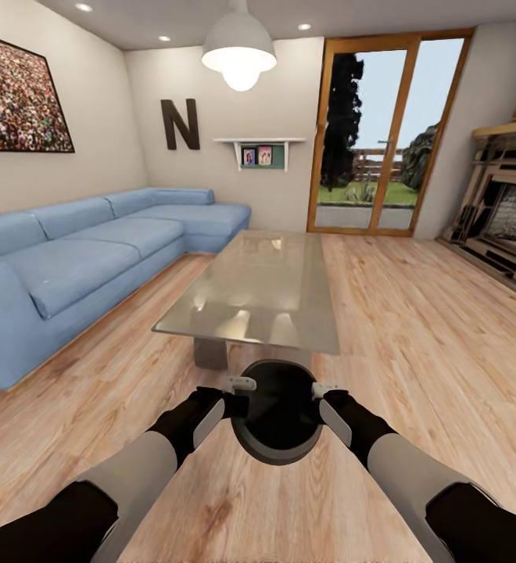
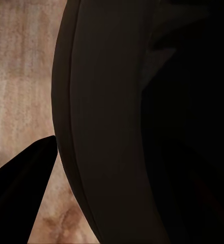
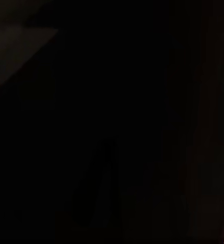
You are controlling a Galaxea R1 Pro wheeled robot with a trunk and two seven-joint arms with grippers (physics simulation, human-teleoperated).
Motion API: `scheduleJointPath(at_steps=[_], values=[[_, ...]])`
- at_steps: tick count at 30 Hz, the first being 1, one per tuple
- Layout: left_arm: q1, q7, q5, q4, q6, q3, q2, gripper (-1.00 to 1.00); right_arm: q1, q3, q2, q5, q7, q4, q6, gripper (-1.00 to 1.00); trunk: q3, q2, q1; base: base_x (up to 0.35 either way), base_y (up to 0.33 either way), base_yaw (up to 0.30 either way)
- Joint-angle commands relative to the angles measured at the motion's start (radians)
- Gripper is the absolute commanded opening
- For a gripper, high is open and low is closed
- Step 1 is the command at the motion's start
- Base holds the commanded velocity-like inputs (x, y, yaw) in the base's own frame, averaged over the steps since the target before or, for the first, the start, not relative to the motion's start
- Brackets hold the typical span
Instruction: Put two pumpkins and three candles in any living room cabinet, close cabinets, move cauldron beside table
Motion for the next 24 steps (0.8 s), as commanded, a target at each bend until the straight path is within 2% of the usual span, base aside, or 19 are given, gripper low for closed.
scheduleJointPath(at_steps=[1, 24], values=[[-0.001, 0.006, 0.022, -0.016, -0.018, -0.019, 0.001, -1.0, -0.001, -0.001, -0.007, 0.012, -0.01, 0.001, 0.008, -1.0, -0.003, -0.001, 0.0, 0.0, 0.0, 0.0], [-0.001, 0.006, 0.022, -0.016, -0.018, -0.019, 0.001, -1.0, -0.001, -0.001, -0.007, 0.013, -0.01, 0.001, 0.008, -1.0, -0.04, -0.001, 0.0, 0.0, 0.0, 0.0]])
